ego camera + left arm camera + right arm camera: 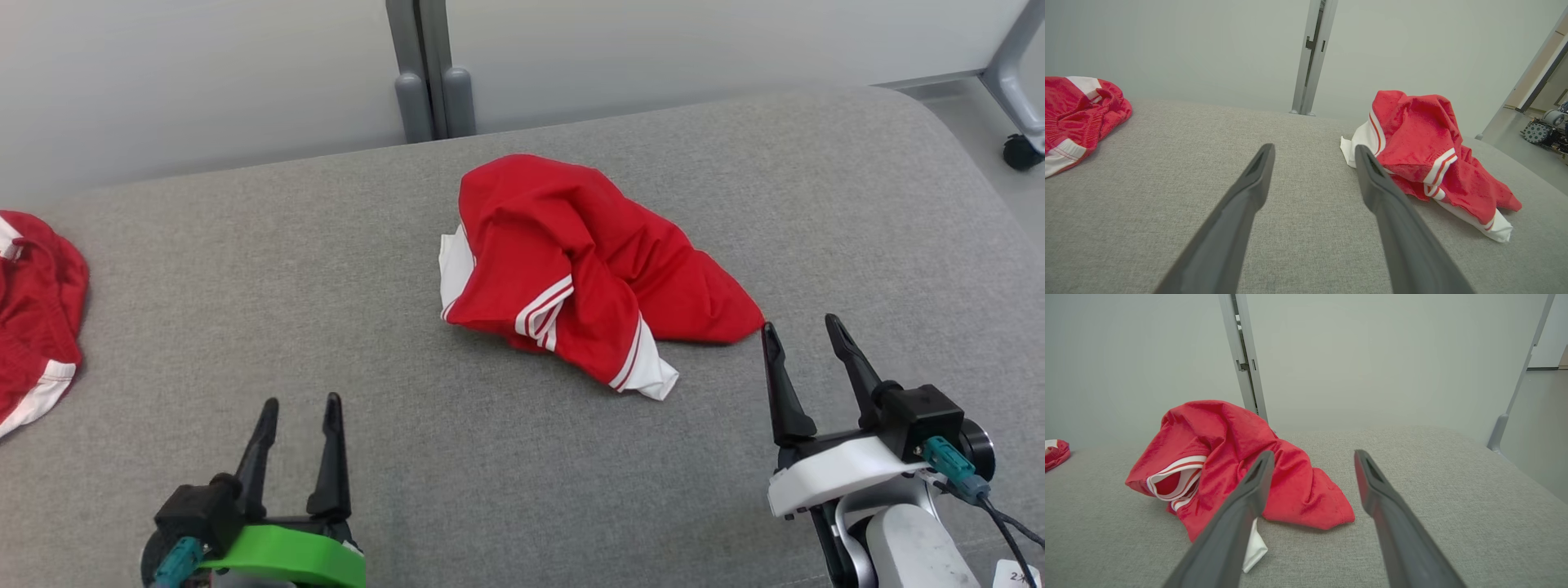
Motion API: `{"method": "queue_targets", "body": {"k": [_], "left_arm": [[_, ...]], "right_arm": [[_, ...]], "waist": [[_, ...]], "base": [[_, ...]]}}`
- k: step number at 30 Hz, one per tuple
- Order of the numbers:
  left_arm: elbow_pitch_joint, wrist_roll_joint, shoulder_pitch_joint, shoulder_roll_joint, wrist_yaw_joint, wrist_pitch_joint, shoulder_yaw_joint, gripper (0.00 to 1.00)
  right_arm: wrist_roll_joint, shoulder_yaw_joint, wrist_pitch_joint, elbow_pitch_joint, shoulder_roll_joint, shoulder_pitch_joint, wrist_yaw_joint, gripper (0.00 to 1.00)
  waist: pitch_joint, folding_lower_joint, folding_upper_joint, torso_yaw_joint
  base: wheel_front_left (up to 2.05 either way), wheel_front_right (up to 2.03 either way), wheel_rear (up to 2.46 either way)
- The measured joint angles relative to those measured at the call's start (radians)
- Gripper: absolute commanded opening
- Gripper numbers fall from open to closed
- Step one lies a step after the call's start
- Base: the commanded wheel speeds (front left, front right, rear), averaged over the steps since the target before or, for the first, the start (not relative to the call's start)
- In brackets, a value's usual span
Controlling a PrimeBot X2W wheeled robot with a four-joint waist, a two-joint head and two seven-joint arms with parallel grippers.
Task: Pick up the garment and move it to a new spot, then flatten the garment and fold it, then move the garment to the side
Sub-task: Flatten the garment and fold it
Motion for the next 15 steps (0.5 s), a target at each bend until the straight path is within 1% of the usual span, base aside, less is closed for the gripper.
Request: {"method": "queue_targets", "body": {"k": [2,5,6,8,10,12,15], "left_arm": [[0.044,-0.024,-0.028,0.000,-0.002,0.000,-0.045,1.00],[0.119,-0.071,-0.094,0.000,-0.003,0.023,-0.159,1.00],[0.136,-0.089,-0.112,-0.001,-0.003,0.031,-0.183,1.00],[0.183,-0.158,-0.157,-0.002,-0.004,0.073,-0.248,1.00],[0.224,-0.187,-0.192,-0.002,-0.004,0.109,-0.304,1.00],[0.267,-0.245,-0.231,-0.003,-0.004,0.137,-0.345,1.00],[0.331,-0.303,-0.274,-0.003,-0.004,0.163,-0.377,1.00]], "right_arm": [[0.002,0.007,0.000,0.000,0.000,-0.006,0.000,1.00],[0.007,0.023,0.000,0.000,0.000,-0.024,0.000,1.00],[0.009,0.027,0.000,0.000,0.000,-0.024,0.000,1.00],[0.011,0.037,0.000,0.000,0.000,-0.025,0.000,1.00],[0.013,0.040,0.000,0.000,0.000,-0.029,0.000,1.00],[0.016,0.043,0.000,0.001,0.000,-0.036,0.000,1.00],[0.020,0.048,0.000,-0.001,0.000,-0.038,0.000,1.00]], "waist": [[0.005,0.0000,0.0000,-0.014],[0.014,0.0000,0.0000,-0.047],[0.016,0.0000,0.0000,-0.058],[0.023,0.0000,0.0000,-0.087],[0.030,0.0000,0.0000,-0.115],[0.038,0.0000,0.0000,-0.149],[0.050,0.0000,0.0000,-0.199]], "base": [[0.00,0.00,0.00],[0.00,0.00,0.00],[0.00,0.00,0.00],[0.00,0.00,0.00],[0.00,0.00,0.00],[0.00,0.00,0.00],[0.00,0.00,0.00]]}}
